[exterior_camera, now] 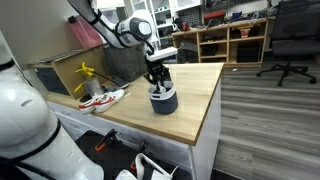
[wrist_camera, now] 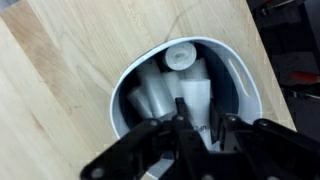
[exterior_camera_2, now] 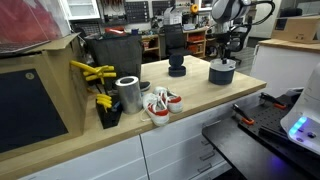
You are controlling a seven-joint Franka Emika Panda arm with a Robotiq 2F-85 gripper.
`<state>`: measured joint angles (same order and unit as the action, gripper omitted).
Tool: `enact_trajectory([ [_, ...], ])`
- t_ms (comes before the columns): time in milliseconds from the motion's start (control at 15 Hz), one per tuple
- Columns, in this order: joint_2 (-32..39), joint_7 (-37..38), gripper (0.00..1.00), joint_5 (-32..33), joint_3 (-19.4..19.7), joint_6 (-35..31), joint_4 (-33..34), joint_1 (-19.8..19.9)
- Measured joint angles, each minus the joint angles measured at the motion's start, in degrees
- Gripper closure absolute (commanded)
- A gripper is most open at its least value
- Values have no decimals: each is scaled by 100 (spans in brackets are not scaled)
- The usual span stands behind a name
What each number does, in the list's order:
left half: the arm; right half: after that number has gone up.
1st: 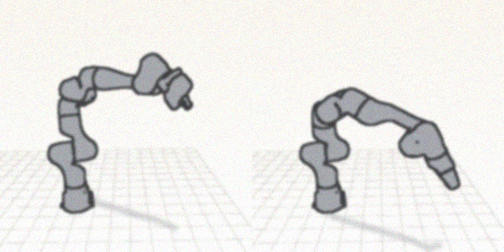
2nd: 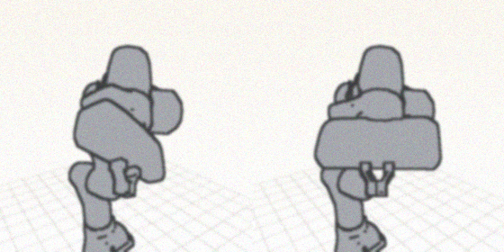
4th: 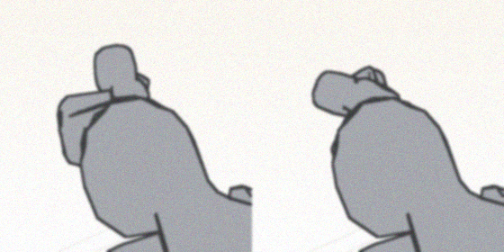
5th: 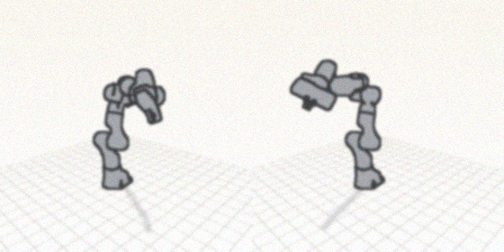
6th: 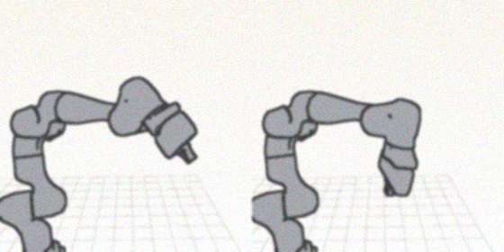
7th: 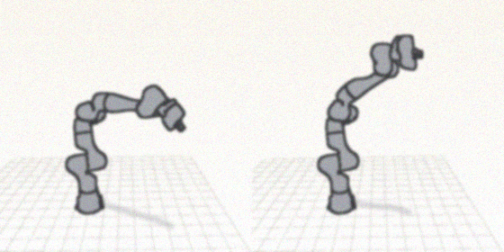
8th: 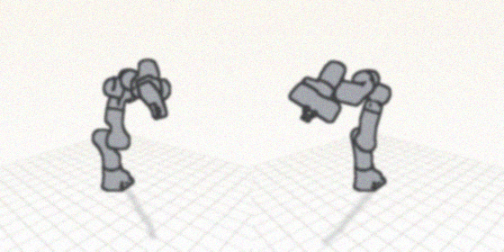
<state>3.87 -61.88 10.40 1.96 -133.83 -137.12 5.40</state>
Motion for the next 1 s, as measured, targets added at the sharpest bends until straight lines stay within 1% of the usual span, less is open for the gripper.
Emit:
enact_trajectory([
  [200,-123,4,93,-68,0,489,289,-65],
  [467,-181,22,93,-362,-6,866,711,-175],
  [800,-181,114,93,-730,-30,1108,1028,-309],
  [1000,-182,165,93,-990,-157,1130,1069,-395],
])
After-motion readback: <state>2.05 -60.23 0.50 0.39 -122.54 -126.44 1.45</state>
